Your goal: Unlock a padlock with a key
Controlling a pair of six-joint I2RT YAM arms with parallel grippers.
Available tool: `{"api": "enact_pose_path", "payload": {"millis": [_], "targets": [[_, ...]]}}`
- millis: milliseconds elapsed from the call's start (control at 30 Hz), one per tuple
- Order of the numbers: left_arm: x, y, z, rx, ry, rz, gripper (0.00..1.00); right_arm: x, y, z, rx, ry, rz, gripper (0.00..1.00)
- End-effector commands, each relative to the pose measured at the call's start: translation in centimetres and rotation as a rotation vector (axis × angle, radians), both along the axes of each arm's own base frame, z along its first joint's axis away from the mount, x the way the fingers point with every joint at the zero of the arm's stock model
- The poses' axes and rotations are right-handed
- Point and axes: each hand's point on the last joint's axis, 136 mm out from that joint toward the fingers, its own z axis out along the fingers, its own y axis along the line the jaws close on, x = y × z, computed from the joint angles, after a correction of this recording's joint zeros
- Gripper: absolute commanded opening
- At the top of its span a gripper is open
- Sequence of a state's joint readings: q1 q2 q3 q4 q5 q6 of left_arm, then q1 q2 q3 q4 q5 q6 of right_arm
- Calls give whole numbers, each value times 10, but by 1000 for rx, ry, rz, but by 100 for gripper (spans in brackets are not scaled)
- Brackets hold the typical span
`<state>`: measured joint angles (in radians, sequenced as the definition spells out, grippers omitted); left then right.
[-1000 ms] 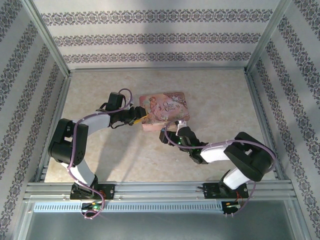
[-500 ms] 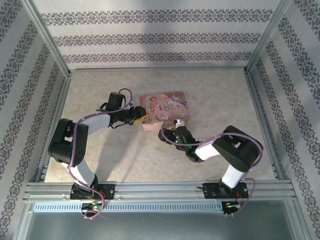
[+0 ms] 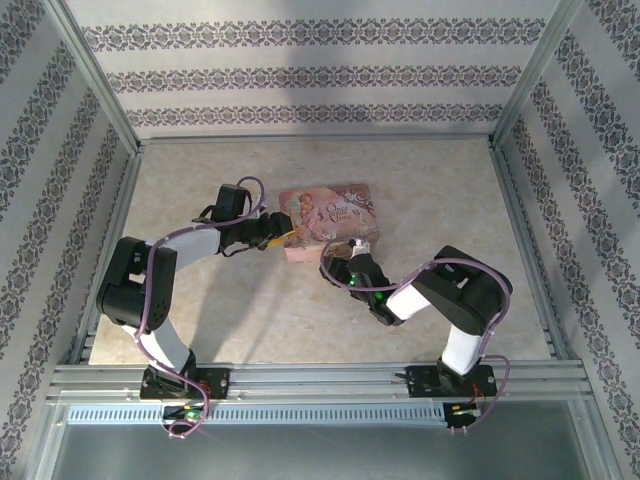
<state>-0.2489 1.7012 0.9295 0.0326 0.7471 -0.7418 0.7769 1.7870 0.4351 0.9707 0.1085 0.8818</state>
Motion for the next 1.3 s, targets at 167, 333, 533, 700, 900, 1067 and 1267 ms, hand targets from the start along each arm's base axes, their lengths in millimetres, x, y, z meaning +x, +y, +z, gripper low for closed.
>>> {"api": "enact_pose_path", "payload": {"millis": [167,333,533,700,900,1067,1267], "targets": [[7,-4,8,6,-41,0,57,-2,9,-8,15,16,22,34],[6,-4,8,6,-40,0,57,-2,9,-7,16,16,22,25],[7,-3,6,10,-39,1,57,-3,6,-8,13,16,5,18],[4,-2,4,13,-35,4,57,-1,3,-3,9,1,-8,12],[-1,3,5,31,-40,15,57,0,-8,-2,37,47,-88,7],[-7,5,7,31,-44,19,57,-6,-24,-9,-9,151,-201,6],[-15,9,14,41,-66,29,57,-11,-43,3,-152,216,-313,4]]}}
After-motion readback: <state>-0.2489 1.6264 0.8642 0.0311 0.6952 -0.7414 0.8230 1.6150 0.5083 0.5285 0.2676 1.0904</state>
